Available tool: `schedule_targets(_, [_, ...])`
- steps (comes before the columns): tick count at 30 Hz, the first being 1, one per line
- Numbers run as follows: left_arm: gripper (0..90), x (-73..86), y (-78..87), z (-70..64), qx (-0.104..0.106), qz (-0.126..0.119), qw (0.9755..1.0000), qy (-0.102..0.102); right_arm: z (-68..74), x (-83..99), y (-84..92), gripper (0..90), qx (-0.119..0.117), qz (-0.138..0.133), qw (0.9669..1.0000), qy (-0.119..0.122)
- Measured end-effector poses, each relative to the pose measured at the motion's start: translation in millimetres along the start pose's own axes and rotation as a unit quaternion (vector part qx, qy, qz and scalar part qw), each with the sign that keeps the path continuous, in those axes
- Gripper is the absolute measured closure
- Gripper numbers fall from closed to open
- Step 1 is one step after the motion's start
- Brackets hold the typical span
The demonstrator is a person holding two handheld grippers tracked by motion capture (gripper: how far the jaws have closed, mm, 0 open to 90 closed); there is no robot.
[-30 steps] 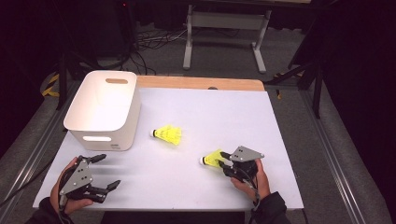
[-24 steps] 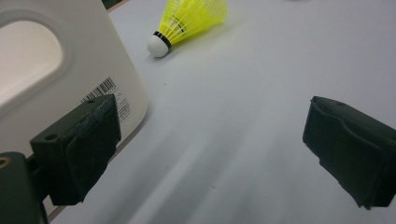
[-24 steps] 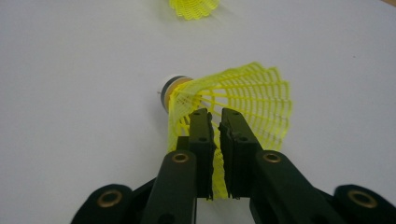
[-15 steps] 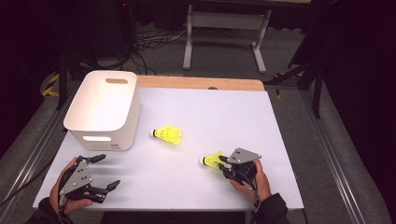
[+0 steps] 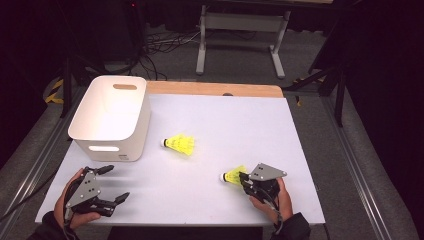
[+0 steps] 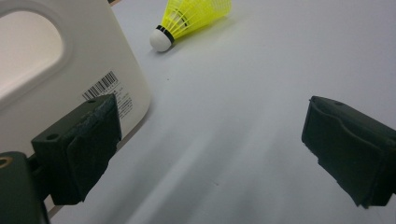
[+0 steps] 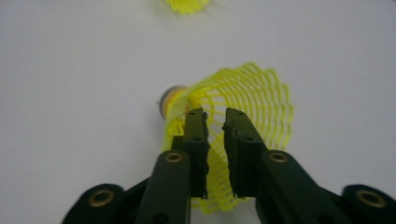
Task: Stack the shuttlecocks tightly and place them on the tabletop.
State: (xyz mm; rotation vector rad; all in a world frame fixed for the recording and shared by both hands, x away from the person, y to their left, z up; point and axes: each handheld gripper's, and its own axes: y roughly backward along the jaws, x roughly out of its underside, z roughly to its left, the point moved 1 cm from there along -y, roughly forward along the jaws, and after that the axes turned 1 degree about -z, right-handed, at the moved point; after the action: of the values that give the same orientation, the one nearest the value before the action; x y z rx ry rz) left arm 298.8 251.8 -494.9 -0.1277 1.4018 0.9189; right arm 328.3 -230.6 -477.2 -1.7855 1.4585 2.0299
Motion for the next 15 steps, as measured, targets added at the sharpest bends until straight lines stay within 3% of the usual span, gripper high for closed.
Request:
schedule_targets(3, [5.4,-0.1,-0.2,-0.2,0.001,0.001,1.0000,-0.003,-2.5,5.8,-9.0,68.9,-0.001,0.033,0.9994,-0.014])
schedule_targets(6, [5.5,0.2,-1.2,0.1,0.003,0.002,1.0000,0.001,-2.8,4.5,-10.9,66.6,-0.007,0.032,0.9993,-0.014])
schedule_targets(9, [5.5,0.1,-3.3,-0.7,0.006,0.005,1.0000,-0.001,-1.1,1.9,-14.9,69.5,-0.016,0.039,0.9991,-0.003])
schedule_targets(12, [5.5,-0.3,-4.2,-0.8,0.006,0.008,0.9999,-0.003,-1.1,-3.2,-22.3,79.5,-0.039,0.042,0.9984,-0.007])
schedule_targets(15, [5.6,0.0,-4.9,-1.2,0.009,0.011,0.9999,-0.003,2.7,-6.7,-25.8,81.6,-0.036,0.045,0.9983,0.004])
